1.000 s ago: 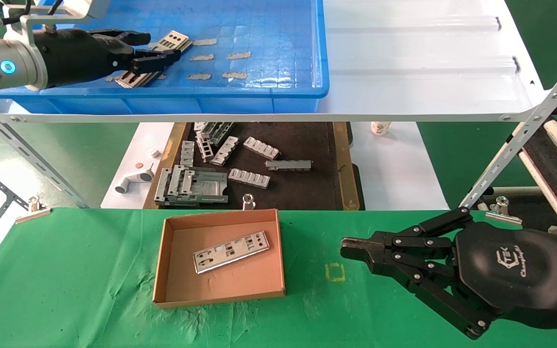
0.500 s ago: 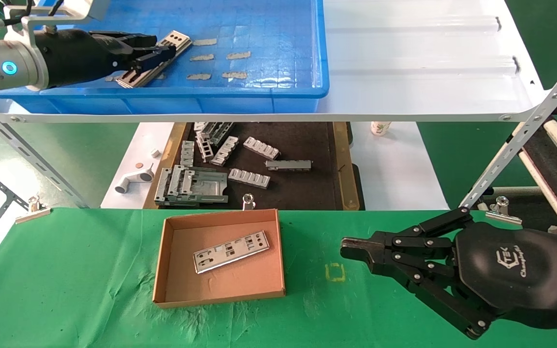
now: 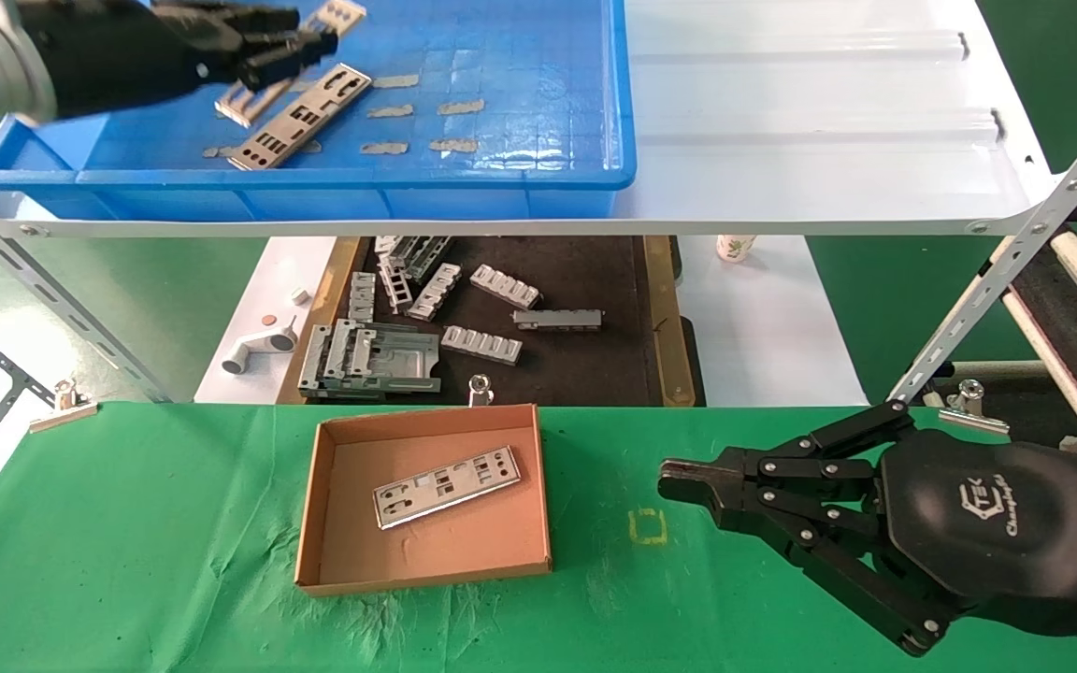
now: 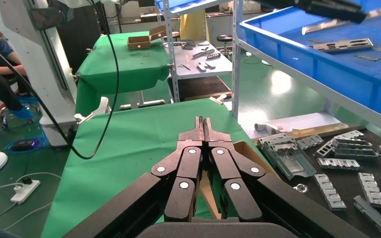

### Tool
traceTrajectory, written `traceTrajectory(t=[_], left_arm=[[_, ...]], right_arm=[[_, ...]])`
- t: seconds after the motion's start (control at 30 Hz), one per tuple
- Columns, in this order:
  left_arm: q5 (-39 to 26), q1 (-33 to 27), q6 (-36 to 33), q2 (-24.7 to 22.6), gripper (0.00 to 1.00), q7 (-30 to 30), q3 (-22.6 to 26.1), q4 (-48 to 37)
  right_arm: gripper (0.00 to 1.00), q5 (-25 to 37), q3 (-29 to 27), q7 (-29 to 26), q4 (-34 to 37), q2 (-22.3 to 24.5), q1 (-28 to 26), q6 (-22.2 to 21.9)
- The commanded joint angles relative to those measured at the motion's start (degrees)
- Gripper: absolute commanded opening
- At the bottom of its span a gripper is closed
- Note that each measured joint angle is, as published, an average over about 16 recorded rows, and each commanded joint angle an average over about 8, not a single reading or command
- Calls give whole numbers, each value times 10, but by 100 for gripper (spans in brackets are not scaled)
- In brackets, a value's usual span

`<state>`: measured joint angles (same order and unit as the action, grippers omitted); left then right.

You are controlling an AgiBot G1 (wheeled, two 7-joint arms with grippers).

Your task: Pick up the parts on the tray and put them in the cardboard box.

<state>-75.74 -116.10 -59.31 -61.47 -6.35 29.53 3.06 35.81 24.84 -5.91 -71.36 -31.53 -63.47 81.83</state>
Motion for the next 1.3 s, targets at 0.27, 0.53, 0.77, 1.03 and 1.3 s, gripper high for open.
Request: traceTrajectory(t=[0.27,0.53,0.77,1.03,1.3], left_arm=[[9,-30,-186,41,0,-38,-1,37],[15,-30,-324,69,0,-67,16,77],[65,44,-330,98,0,-76,71,202],[128,138,-310,142,0,-60,162,343],[86,216,-216,112,0,-96,198,340]], right_arm=[[0,0,0,0,0,0,0,0],[0,0,0,0,0,0,0,0],[0,0,0,0,0,0,0,0],[0,0,0,0,0,0,0,0],[0,0,0,0,0,0,0,0]])
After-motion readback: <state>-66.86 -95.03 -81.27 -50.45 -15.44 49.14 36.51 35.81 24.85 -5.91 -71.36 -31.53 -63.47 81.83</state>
